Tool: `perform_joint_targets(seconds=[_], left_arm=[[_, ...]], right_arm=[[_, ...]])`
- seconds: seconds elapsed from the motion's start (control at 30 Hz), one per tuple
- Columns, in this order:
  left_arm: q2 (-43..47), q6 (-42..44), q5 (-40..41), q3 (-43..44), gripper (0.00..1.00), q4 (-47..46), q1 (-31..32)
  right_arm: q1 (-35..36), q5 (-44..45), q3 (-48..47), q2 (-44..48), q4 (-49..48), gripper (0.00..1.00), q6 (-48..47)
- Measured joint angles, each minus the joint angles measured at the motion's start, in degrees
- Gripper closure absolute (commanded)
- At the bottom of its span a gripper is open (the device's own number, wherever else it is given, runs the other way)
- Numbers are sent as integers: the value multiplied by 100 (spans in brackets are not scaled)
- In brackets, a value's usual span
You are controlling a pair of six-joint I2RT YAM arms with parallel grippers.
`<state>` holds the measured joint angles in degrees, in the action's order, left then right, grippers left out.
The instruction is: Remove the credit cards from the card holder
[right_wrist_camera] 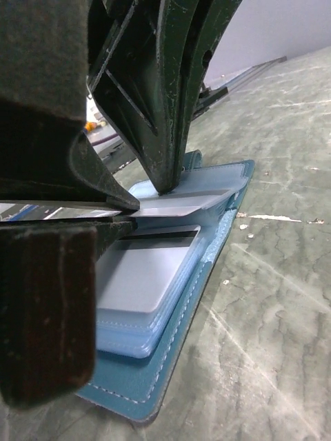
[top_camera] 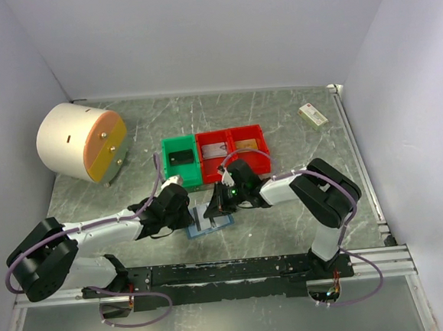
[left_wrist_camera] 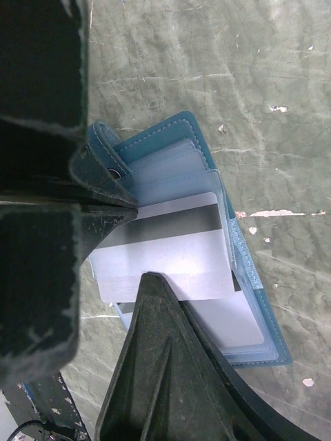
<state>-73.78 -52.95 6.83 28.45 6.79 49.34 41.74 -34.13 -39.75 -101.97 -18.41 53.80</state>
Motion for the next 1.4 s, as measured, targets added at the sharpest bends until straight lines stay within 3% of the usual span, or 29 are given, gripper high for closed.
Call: perform_joint_targets(seconds=[0.03, 0.3, 0.43, 0.6, 1.03, 1.4], left_arm=[[0, 2, 0, 0, 91, 0, 0], [35, -2, 0, -24, 91, -7, 0], [57, -4, 2, -44, 92, -13, 0], [59, -4, 0, -46, 92, -15, 0], [55, -4, 0, -46, 92, -17, 2], [70, -4, 4, -59, 92, -20, 17]], right_arm=[[0, 0, 0, -4, 0, 100, -2], [17, 52, -35, 109, 122, 100, -127], [17, 50, -24, 136, 127, 85, -131], [35, 52, 11, 133, 50, 82, -83], [72, 50, 11, 33, -109, 100, -26], [-326, -120, -2, 459, 562, 100, -505]])
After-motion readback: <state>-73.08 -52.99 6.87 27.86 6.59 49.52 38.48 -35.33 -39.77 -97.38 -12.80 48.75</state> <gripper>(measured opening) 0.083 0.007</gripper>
